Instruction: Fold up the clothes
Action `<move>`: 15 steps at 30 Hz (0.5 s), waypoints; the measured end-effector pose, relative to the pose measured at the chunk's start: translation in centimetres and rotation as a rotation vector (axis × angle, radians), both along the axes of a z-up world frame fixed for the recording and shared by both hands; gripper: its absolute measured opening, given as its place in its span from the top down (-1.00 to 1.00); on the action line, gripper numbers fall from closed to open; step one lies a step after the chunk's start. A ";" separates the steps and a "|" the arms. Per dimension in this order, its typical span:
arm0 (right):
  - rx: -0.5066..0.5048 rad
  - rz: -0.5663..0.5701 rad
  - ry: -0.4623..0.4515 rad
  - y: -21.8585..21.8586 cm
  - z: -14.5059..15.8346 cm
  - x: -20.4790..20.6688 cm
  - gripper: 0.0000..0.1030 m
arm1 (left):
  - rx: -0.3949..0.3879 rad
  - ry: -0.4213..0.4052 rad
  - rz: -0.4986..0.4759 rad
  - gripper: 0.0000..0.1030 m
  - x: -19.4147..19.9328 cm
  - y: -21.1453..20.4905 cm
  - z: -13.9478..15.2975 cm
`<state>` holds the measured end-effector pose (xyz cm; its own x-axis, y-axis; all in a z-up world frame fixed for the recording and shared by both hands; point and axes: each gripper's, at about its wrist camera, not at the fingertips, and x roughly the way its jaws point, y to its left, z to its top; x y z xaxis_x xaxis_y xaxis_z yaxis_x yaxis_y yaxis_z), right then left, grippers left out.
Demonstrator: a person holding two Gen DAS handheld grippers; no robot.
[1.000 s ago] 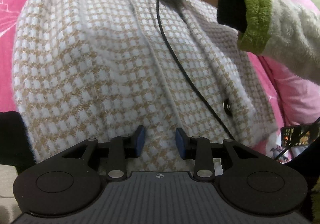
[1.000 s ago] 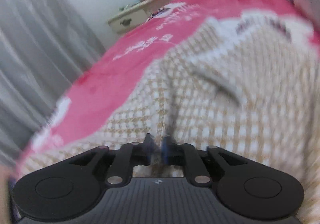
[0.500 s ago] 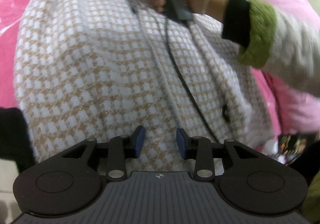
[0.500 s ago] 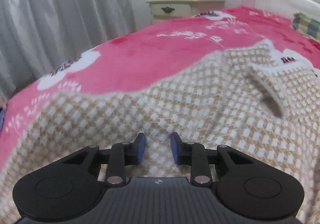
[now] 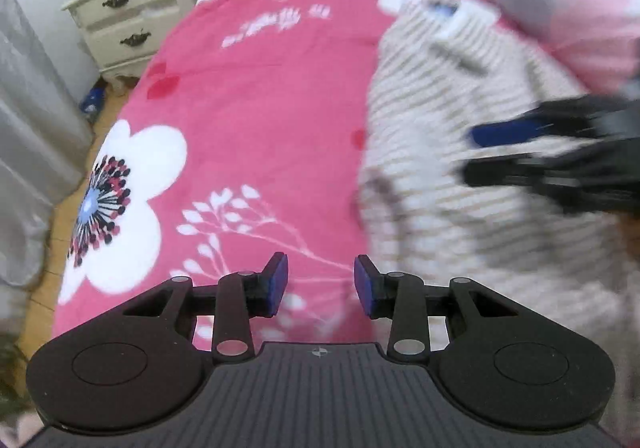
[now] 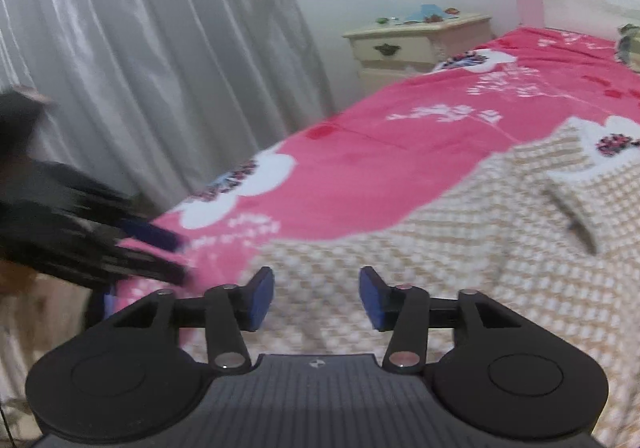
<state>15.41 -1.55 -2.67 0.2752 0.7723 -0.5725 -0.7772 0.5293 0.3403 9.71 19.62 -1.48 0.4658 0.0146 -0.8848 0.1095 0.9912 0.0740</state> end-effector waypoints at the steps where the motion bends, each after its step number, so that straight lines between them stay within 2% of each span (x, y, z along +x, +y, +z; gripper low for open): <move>1: 0.004 0.008 0.005 0.4 0.1 -0.3 -0.23 | -0.010 0.012 0.012 0.30 0.3 0.4 -0.7; 3: -0.008 0.009 0.002 1.5 0.2 -1.2 -0.39 | -0.074 0.031 0.036 0.30 0.8 1.1 -2.0; 6: -0.062 0.035 -0.007 3.8 -0.5 -2.3 -0.48 | -0.071 -0.004 0.059 0.29 0.7 1.5 -2.4; 8: -0.144 0.055 -0.025 5.3 -1.6 -3.0 -0.49 | -0.067 -0.018 0.054 0.29 0.6 1.5 -2.2; 9: -0.183 0.062 -0.039 5.8 -2.1 -3.3 -0.42 | -0.065 -0.025 0.051 0.29 0.5 1.5 -2.1; 10: -0.198 0.067 -0.050 5.8 -2.4 -3.5 -0.19 | -0.070 -0.032 0.044 0.29 0.7 1.0 -1.9; 11: -0.193 0.069 -0.048 5.6 -2.6 -3.6 -0.13 | -0.081 -0.040 0.028 0.28 0.5 0.9 -1.6; 15: -0.182 0.056 -0.063 3.7 -2.8 -3.9 -0.08 | -0.129 -0.073 -0.051 0.18 0.6 0.2 -1.2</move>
